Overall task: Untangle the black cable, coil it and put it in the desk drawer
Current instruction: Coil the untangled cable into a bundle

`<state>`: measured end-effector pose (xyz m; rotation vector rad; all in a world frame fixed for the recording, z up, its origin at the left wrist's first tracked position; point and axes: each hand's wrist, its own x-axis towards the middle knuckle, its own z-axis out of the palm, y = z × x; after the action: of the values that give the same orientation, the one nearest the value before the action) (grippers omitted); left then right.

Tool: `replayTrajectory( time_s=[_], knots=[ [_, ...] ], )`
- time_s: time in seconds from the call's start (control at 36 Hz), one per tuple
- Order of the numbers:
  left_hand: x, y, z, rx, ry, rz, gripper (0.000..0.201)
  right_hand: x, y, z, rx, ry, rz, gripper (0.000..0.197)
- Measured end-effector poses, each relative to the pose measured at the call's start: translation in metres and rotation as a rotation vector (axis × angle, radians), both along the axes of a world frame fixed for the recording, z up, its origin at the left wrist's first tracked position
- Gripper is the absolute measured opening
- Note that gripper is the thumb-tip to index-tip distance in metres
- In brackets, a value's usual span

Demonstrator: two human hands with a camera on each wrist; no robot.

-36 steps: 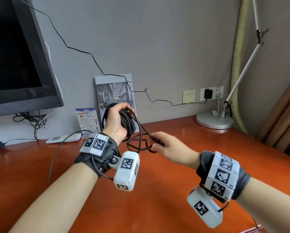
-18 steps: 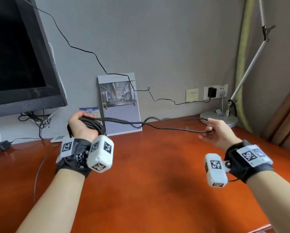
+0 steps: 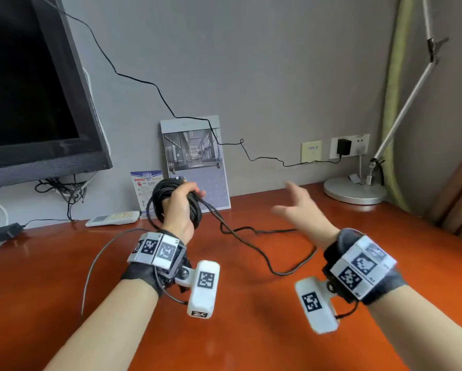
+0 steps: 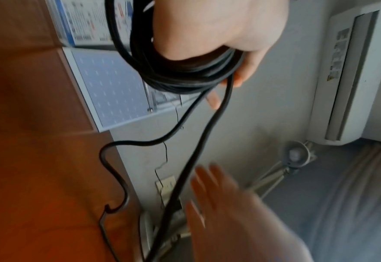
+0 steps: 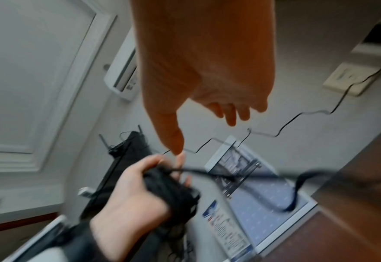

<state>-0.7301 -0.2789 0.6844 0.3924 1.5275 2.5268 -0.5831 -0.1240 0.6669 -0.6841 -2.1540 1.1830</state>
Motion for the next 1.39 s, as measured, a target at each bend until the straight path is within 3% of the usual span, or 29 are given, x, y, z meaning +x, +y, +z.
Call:
replayTrajectory(
  time_s=[0.08,0.17,0.28,0.39,0.56,0.69,0.75,0.86,0.92,1.0,1.06,1.11,1.19,1.28,1.39],
  knots=[
    [0.02,0.013,0.003,-0.003,0.048,-0.194,0.033,-0.011,-0.035,0.005,0.132,-0.044,0.305,0.086],
    [0.037,0.026,0.001,-0.01,-0.012,-0.316,0.028,-0.022,-0.052,0.007,0.158,-0.024,0.361,0.07],
    [0.049,0.037,-0.001,-0.067,-0.136,-0.39,0.013,-0.021,-0.055,0.003,0.191,0.029,0.295,0.037],
    [0.059,0.044,0.0,-0.07,-0.191,-0.486,0.022,-0.011,-0.048,-0.004,0.3,0.073,0.202,0.012],
    [0.067,0.056,-0.005,-0.207,-0.194,-0.65,0.029,-0.008,-0.033,-0.014,0.14,0.096,0.082,0.021],
    [0.074,0.047,-0.005,-0.221,-0.118,-0.868,0.04,-0.002,-0.006,-0.018,0.052,-0.047,-0.075,0.02],
    [0.074,0.04,-0.007,-0.259,-0.031,-0.775,0.034,0.004,0.008,-0.023,-0.018,-0.066,-0.117,0.016],
    [0.059,0.036,-0.025,-0.505,0.161,-0.335,0.009,0.016,0.016,-0.031,-0.106,0.026,-0.108,0.023],
    [0.055,0.038,-0.035,-0.53,0.123,-0.397,0.022,0.018,0.01,-0.031,-0.15,0.082,-0.056,0.026],
    [0.055,0.045,-0.045,-0.351,-0.104,-0.672,0.033,0.014,-0.002,-0.031,-0.259,0.115,0.06,0.024],
    [0.048,0.048,-0.056,-0.193,-0.318,-0.718,0.053,0.013,-0.006,-0.031,-0.325,0.09,0.133,0.021],
    [0.045,0.045,-0.068,-0.154,-0.387,-0.746,0.067,0.013,-0.005,-0.031,-0.38,0.012,0.198,0.017],
    [0.046,0.039,-0.088,-0.202,-0.372,-0.807,0.049,0.012,-0.001,-0.033,-0.443,-0.163,0.259,0.015],
    [0.051,0.041,-0.099,-0.262,-0.334,-0.713,0.013,0.002,-0.003,-0.039,-0.312,-0.307,0.14,0.013],
    [0.05,0.046,-0.102,-0.38,-0.254,-0.486,0.015,-0.011,-0.011,-0.048,0.118,-0.472,0.02,0.029]
  ],
)
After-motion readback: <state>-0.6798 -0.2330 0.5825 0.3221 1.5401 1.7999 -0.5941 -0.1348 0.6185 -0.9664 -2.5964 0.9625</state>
